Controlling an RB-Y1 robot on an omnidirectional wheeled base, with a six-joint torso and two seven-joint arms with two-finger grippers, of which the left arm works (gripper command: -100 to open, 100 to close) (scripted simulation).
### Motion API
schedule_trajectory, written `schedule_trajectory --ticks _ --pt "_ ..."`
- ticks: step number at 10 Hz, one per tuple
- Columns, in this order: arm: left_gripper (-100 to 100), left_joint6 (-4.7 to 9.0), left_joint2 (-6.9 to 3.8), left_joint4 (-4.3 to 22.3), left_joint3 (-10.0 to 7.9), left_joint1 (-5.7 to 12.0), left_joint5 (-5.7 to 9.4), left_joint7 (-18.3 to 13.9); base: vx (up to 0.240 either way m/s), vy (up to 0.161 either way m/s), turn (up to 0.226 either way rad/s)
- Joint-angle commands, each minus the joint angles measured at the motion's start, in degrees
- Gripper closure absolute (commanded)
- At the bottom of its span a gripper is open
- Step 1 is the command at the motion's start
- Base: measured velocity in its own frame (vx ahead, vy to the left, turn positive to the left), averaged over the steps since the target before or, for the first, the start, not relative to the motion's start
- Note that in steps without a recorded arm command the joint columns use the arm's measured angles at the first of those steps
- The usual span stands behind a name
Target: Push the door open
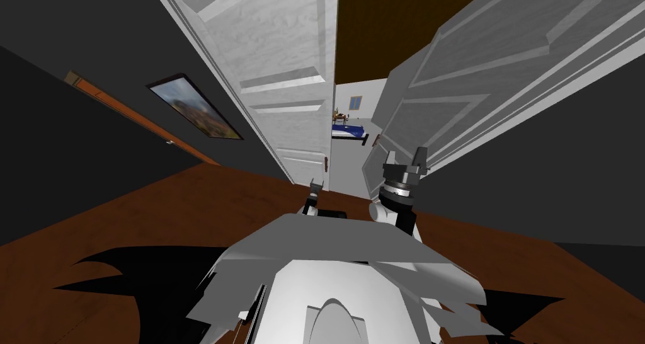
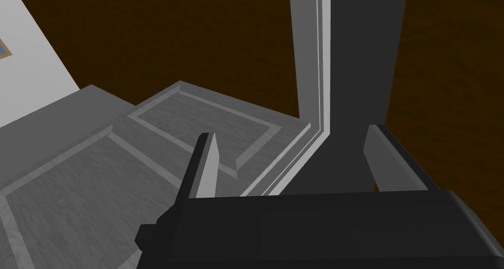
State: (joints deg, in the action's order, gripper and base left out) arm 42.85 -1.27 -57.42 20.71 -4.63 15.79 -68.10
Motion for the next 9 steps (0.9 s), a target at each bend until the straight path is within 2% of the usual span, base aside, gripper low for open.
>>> schedule_trajectory --ticks 1,5,8,9 --pt "-100 0.31 0.42 1.7 0.43 0.52 0.36 -1.4 0.130 -0.025 0.009" --pt "-100 0.99 1.90 6.4 1.72 1.94 1.45 -5.3 0.162 -0.026 0.009" --pt "-100 1.25 2.60 8.2 2.21 2.47 1.85 -6.7 0.106 -0.013 0.004" --pt "-100 0.95 2.39 7.4 2.09 2.21 1.74 -6.2 0.041 -0.009 0.003"
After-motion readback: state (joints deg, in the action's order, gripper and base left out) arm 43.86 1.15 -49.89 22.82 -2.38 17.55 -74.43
